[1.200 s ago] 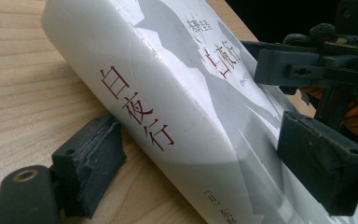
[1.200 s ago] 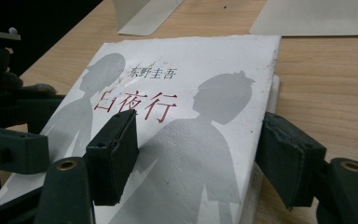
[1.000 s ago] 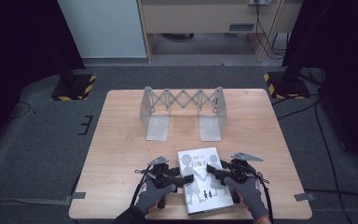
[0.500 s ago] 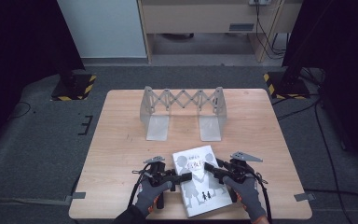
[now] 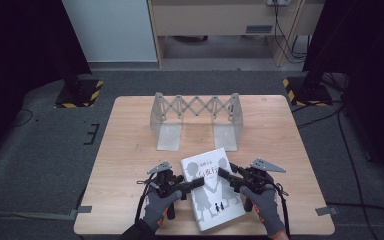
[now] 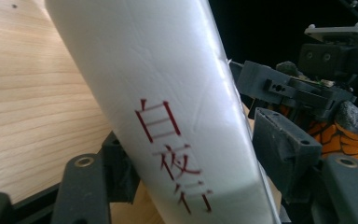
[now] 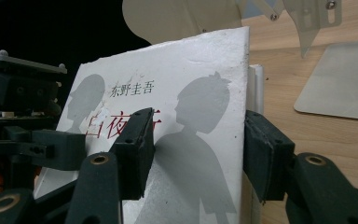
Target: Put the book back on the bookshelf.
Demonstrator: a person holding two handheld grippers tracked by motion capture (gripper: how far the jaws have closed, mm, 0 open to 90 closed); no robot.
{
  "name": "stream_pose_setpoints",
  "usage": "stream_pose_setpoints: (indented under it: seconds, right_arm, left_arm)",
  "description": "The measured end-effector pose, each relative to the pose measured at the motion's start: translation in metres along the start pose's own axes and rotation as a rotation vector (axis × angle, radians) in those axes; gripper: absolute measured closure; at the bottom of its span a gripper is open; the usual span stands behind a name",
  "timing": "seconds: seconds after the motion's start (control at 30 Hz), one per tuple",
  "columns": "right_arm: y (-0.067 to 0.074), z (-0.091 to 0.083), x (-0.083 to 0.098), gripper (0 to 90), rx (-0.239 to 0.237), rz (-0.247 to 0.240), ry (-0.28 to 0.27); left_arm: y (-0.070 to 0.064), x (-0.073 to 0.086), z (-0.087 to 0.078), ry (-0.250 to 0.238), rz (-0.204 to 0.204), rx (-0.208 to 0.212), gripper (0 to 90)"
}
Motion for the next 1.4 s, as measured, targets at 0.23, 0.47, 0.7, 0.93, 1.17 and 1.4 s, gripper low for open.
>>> stream_pose_setpoints:
  seconds: [0.23, 0.47, 0.7, 0.93, 1.17, 1.4]
  right_arm:
    - [0.001, -0.002, -0.003, 48.3, -0.002, -0.015, -0.011]
    - [0.002, -0.002, -0.003, 51.4, -0.026, -0.024, -0.007]
    - [-0.004, -0.007, -0.004, 55.0, -0.008, 0.000, -0.006]
    - [-0.032, -0.029, -0.011, 52.8, 0.117, 0.026, -0.031]
    - [-0.060, -0.039, -0.002, 51.4, 0.299, 0.005, 0.062]
    - [-0.072, -0.041, 0.004, 50.1, 0.376, -0.033, 0.133]
  left_arm:
    - [-0.001, -0.003, 0.003, 0.006, 0.022, 0.001, 36.7]
    - [0.000, -0.004, 0.008, 0.021, 0.003, 0.031, 36.2]
    - [0.000, -0.007, 0.008, 0.023, -0.020, 0.047, 42.4]
    - [-0.007, -0.014, 0.004, 0.024, 0.007, 0.053, 45.1]
    - [-0.014, -0.036, -0.004, -0.016, 0.100, 0.004, 47.2]
    - [-0.015, -0.053, -0.009, -0.067, 0.164, -0.040, 50.1]
Point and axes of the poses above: each handheld gripper's, and its own axes: z roughly forward along the jaws, x roughly out of its underside, y roughly to its left, the point moved 5 cm from there along z, roughly forward along the jaws, and after that the axes turned 2 degrees about -x, right-handed, at the moved point
